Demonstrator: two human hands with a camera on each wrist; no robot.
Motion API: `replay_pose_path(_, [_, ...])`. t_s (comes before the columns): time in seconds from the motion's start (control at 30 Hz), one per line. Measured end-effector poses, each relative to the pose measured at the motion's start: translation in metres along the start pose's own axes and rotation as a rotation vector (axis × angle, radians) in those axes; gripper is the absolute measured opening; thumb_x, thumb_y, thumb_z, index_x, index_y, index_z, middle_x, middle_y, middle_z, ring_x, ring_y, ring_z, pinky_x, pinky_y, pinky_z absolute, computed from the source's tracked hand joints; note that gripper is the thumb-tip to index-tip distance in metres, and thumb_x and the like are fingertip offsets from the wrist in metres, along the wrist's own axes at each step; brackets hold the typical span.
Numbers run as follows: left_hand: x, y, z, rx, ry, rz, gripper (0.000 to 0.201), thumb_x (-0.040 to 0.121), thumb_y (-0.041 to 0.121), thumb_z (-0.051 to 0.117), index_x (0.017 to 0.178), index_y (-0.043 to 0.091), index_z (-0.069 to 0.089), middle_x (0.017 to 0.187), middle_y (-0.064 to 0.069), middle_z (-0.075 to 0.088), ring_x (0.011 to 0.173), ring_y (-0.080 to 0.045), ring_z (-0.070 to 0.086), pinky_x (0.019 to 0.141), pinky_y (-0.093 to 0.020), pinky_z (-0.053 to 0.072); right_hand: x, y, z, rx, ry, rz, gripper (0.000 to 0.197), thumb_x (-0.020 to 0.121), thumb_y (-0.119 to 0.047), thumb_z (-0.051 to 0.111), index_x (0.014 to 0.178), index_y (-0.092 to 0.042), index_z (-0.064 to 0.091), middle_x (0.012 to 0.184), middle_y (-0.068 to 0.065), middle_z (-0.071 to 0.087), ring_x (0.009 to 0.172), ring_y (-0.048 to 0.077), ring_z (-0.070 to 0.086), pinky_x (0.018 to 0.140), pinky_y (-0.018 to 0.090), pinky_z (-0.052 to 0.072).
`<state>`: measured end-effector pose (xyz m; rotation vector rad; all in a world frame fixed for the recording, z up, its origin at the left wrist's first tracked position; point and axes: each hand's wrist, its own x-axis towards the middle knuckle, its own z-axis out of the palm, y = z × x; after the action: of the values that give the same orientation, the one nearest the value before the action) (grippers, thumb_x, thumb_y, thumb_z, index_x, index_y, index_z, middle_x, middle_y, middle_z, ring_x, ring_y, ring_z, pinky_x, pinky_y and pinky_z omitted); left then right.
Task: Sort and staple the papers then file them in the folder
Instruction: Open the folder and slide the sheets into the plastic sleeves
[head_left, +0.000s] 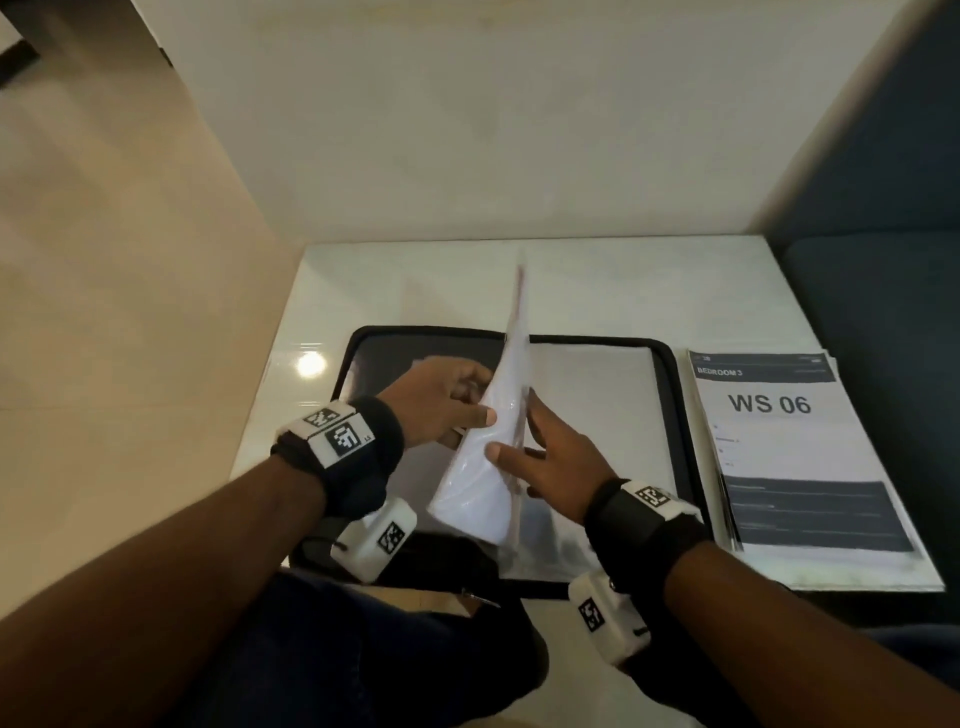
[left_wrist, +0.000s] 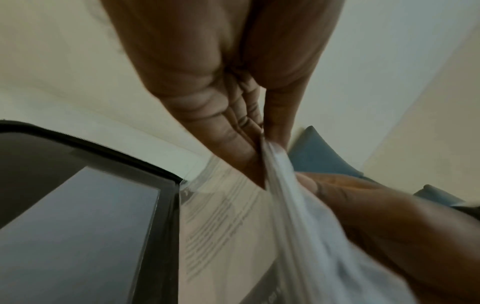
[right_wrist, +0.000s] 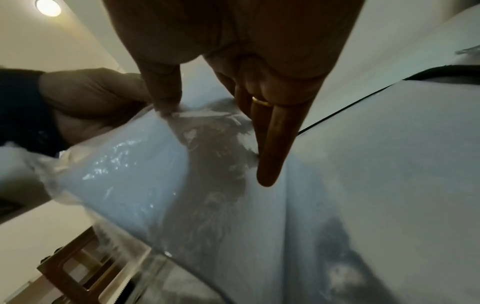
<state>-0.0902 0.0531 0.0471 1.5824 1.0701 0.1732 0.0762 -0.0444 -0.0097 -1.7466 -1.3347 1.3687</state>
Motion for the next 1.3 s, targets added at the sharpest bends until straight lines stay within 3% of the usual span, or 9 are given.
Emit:
replay_pose_path(0.2, [0.003,-0.001,-0.012,0.048,0.035,-0.102,0.034,0.081,0.004,0.076,0.111,0.01,0.06,0.101,-0.01,0.069,0.093,-0.029,0.07,0.071,-0.04,0.061,-0.011,0.004,0.016,-0.118,-0.085,-0.009,0.101,0.076,-0.079,0.055,0.152,-0.046,-0.003,0.155,0.001,0.037,0.135,0.024,0.047,0.11,0.035,0.039])
replay_pose_path(0.3, [0.001,-0.023,-0.032,-0.057,0.117,-0.191,0.026,0.084,0.008,0.073,0.105,0.011,0.059,0.105,-0.012,0.07,0.096,-0.033,0.068,0.069,-0.04,0.055,-0.017,0.0,0.025,-0.285,-0.202,-0.057,0.093,0.088,-0.065,0.054,0.154,-0.04,-0.006,0.164,-0.003,0.004,0.147,0.024,0.026,0.117,0.032,0.025])
replay_pose_path(0.43, [-0.003,-0.058,-0.057,0.293,0.198,-0.322,0.027,0.085,0.015,0.075,0.099,0.008,0.052,0.103,-0.01,0.065,0.086,-0.029,0.064,0.064,-0.032,0.05,-0.009,0.014,0.04,-0.412,-0.313,-0.103,0.088,0.094,-0.042,0.06,0.156,-0.032,-0.002,0.164,-0.003,-0.008,0.149,0.022,0.018,0.119,0.029,0.019])
replay_pose_path(0.57, [0.002,-0.094,-0.069,0.484,0.233,-0.557,0.02,0.09,0.003,0.065,0.091,0.01,0.047,0.092,-0.015,0.058,0.065,-0.022,0.056,0.047,-0.028,0.047,0.003,0.039,0.037,-0.51,-0.261,0.01,0.079,0.097,-0.04,0.054,0.157,-0.023,0.005,0.165,0.005,-0.005,0.151,0.021,0.009,0.119,0.03,0.014])
replay_pose_path(0.67, [0.002,-0.108,-0.067,0.497,0.215,-0.681,0.013,0.094,-0.003,0.049,0.106,0.002,0.054,0.079,-0.017,0.063,0.057,-0.026,0.058,0.049,-0.029,0.048,0.01,0.063,0.019,-0.615,-0.138,0.141,0.071,0.097,-0.04,0.049,0.156,-0.023,0.013,0.165,0.005,-0.002,0.151,0.025,0.004,0.12,0.04,0.02])
replay_pose_path(0.73, [0.003,-0.109,-0.066,0.547,0.157,-0.738,0.024,0.092,0.007,0.061,0.113,0.002,0.05,0.088,-0.018,0.068,0.059,-0.025,0.059,0.046,-0.027,0.046,0.006,0.077,0.006,-0.695,-0.011,0.258,0.069,0.096,-0.04,0.045,0.155,-0.024,0.012,0.165,0.005,-0.005,0.151,0.03,-0.001,0.119,0.048,0.02])
replay_pose_path(0.9, [0.019,-0.104,-0.066,0.863,0.176,-0.588,0.086,0.086,0.042,0.068,0.15,0.01,0.021,0.135,-0.014,0.056,0.114,-0.031,0.061,0.089,-0.039,0.05,-0.015,0.099,0.0,-0.571,0.318,0.721,0.105,0.086,-0.048,0.06,0.153,-0.014,-0.014,0.157,0.027,-0.022,0.146,0.047,-0.008,0.118,0.058,0.005])
replay_pose_path(1.13, [0.038,-0.063,-0.015,1.086,0.035,-0.269,0.075,0.092,0.049,0.058,0.152,0.022,0.024,0.154,-0.005,0.038,0.138,-0.026,0.041,0.115,-0.045,0.032,-0.022,0.115,0.017,-0.584,0.347,0.668,0.102,0.093,-0.039,0.053,0.148,0.003,-0.022,0.161,0.023,0.002,0.15,0.034,0.007,0.12,0.046,0.005])
replay_pose_path(1.3, [0.052,-0.039,0.02,1.157,-0.049,-0.134,0.065,0.094,0.049,0.055,0.15,0.027,0.03,0.157,0.004,0.032,0.141,-0.021,0.033,0.112,-0.044,0.035,-0.026,0.115,0.014,-0.589,0.347,0.664,0.104,0.091,-0.039,0.057,0.149,0.002,-0.018,0.161,0.023,-0.003,0.15,0.035,0.003,0.121,0.048,0.007])
